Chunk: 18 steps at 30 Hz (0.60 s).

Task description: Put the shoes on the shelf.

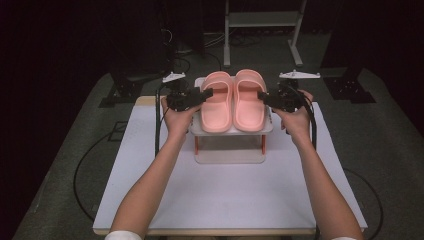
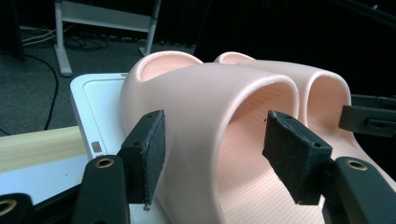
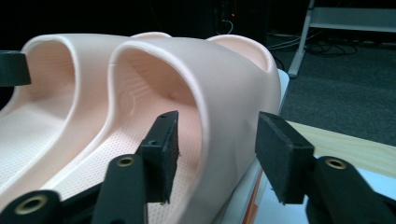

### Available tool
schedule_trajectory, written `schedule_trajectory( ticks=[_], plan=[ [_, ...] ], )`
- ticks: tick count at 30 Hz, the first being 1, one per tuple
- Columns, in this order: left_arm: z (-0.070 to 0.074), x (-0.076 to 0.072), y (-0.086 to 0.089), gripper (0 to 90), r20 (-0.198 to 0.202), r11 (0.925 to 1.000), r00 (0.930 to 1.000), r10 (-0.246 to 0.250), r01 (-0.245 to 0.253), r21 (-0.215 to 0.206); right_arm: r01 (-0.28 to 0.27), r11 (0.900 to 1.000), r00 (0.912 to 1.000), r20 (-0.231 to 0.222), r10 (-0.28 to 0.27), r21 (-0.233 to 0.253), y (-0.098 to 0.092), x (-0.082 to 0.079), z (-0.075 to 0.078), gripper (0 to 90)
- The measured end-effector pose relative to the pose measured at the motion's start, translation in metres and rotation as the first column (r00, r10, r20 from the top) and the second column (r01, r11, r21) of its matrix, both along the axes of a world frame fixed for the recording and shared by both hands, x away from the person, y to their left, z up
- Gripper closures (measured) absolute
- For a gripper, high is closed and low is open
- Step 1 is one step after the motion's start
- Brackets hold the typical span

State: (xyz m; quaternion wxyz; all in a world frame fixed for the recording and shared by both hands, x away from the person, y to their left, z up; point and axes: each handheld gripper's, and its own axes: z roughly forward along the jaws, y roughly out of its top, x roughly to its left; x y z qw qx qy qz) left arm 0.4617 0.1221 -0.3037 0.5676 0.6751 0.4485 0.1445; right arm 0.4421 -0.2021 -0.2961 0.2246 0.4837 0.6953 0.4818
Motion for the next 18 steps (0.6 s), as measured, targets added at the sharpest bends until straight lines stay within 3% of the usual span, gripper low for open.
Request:
schedule_trajectory(
  ticks=[4,8,10,18],
  plan=[
    [0.001,-0.003,0.0,37.8,0.013,0.9996,0.9999,-0.011,0.011,0.028,-0.013,1.0,0.9999,-0.001,0.013,-0.001,-0.001,-0.003,0.0,45.2],
    [0.003,-0.006,0.001,37.0,0.016,0.9994,0.9997,-0.017,0.017,0.032,-0.023,1.0,0.9997,-0.002,0.023,0.011,-0.003,-0.005,-0.001,43.8],
    [0.003,-0.007,0.002,37.0,0.017,0.9995,0.9997,-0.019,0.018,0.025,-0.04,0.998,0.9992,-0.004,0.041,0.04,-0.004,-0.009,0.0,43.2],
    [0.001,-0.015,0.009,37.0,0.024,0.9997,0.9996,-0.013,0.012,0.019,-0.069,0.997,0.9976,-0.001,0.069,0.031,-0.001,-0.018,0.006,41.3]
  ],
)
